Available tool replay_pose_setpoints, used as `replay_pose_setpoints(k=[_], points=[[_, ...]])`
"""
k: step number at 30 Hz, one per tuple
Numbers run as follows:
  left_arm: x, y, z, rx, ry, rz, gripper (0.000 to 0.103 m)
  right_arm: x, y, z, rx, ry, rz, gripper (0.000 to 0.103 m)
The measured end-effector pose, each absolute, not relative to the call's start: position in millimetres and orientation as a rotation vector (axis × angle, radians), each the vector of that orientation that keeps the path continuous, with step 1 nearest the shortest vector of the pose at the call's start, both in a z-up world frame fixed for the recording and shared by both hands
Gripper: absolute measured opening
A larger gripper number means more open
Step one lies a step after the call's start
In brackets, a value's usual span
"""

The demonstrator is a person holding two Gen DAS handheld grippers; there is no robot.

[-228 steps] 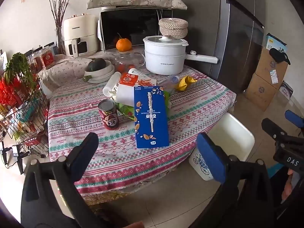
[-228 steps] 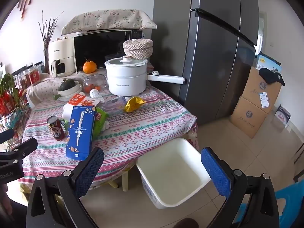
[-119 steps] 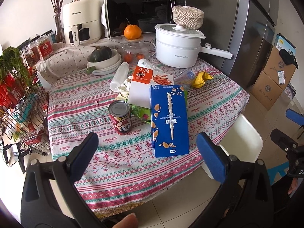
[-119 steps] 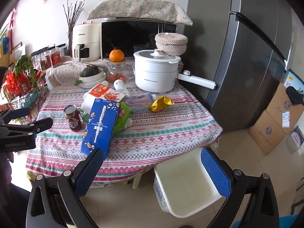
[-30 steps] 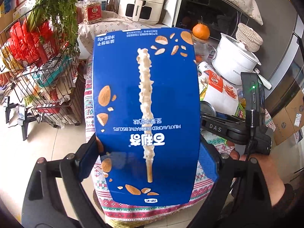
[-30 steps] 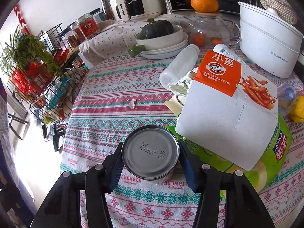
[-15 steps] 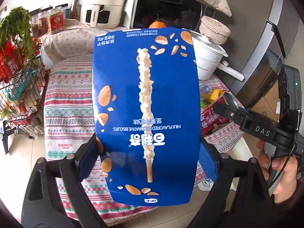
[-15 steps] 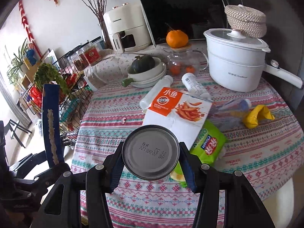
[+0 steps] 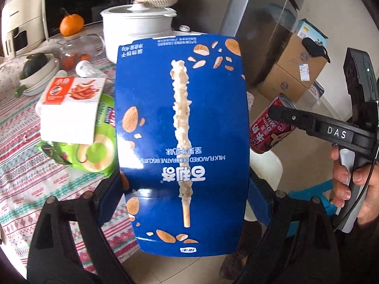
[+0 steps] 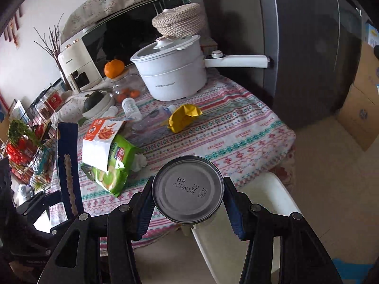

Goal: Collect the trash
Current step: 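Carry both to the white bin, opening the left tool then the right tool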

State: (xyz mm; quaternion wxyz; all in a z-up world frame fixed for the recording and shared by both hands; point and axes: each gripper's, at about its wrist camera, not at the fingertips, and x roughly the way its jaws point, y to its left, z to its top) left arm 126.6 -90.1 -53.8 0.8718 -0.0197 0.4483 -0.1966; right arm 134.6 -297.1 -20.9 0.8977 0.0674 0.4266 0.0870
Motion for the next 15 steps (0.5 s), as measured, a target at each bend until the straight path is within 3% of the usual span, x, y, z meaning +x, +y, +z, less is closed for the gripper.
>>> replay_pose_setpoints(k=[8,15], points=[[138.2,-195.0,-99.3,0.027,1.027,-0.580,0.092,122.2,-374.4,-35.5,0.179,0.905,0.041,0.055],[156.8,-229.4,-137.3,0.028,1.131,-0.586,0.092,115.2,-418.1,-45.2,0.199,0.924,-0.039,0.055]])
